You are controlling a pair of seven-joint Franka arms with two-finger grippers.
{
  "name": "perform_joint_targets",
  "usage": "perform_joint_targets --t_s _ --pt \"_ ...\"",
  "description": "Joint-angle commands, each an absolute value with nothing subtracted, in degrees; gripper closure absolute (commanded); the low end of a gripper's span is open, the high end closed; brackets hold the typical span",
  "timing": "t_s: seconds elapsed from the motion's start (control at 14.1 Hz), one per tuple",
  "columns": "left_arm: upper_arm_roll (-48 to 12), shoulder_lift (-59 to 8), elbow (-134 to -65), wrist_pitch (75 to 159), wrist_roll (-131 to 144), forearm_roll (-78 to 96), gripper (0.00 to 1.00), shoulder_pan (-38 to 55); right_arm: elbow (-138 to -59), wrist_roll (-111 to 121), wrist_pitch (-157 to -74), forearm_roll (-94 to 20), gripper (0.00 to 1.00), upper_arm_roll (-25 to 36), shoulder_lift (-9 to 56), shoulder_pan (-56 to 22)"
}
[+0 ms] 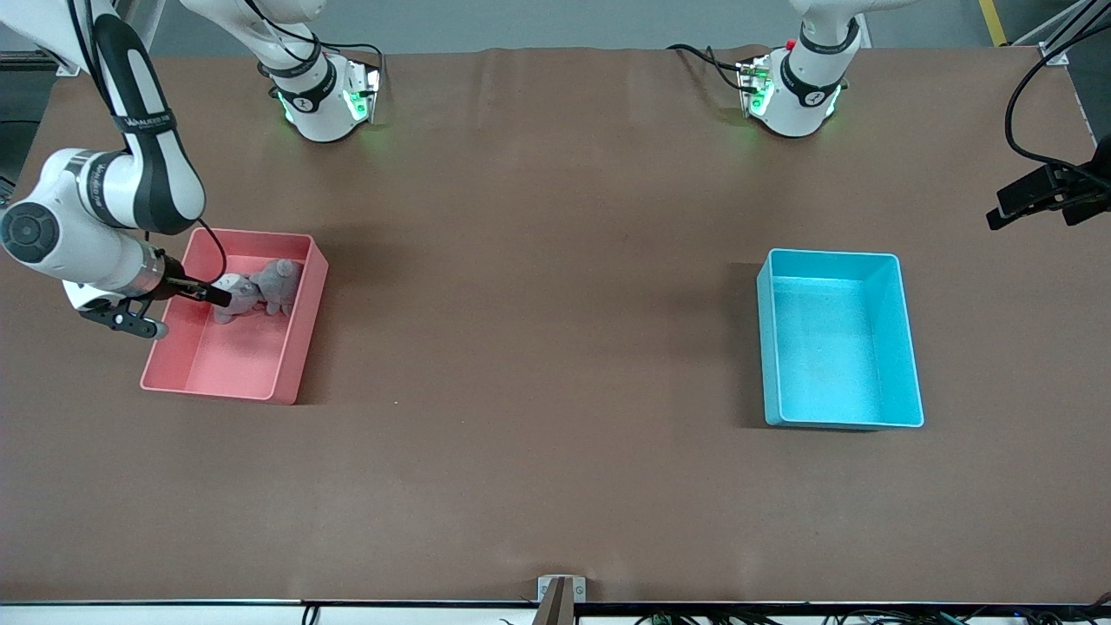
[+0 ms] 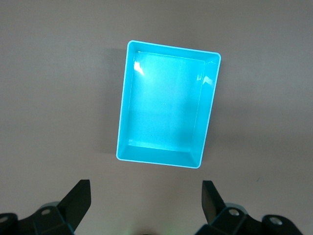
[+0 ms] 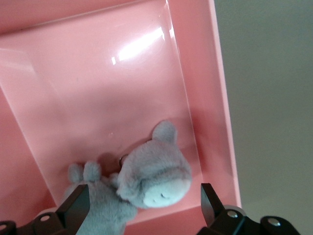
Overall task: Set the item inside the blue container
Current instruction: 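Lower the right gripper and grasp the grey plush toy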
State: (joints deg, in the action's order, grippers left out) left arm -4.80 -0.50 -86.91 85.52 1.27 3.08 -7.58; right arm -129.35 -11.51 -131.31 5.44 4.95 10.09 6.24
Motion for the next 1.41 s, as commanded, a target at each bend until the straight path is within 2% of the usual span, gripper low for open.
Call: perform_joint_targets --t_s 0.0,0.42,1.34 --pt "-4.92 -0.35 -86.48 84.99 1.58 2.20 0.00 -7.65 -132.98 -13.36 -135.43 5.89 0.00 4.75 9.75 6.76" --pt "-4.92 -0.35 -86.48 84.99 1.67 2.29 0.00 -7.65 -136.05 -13.88 -141.93 5.89 0.00 4.83 12.21 8.17" --pt "-4.92 -0.44 -86.40 84.99 1.67 2.29 0.00 -7.65 -135.97 -17.75 -143.09 5.89 0.00 4.75 15.55 7.91"
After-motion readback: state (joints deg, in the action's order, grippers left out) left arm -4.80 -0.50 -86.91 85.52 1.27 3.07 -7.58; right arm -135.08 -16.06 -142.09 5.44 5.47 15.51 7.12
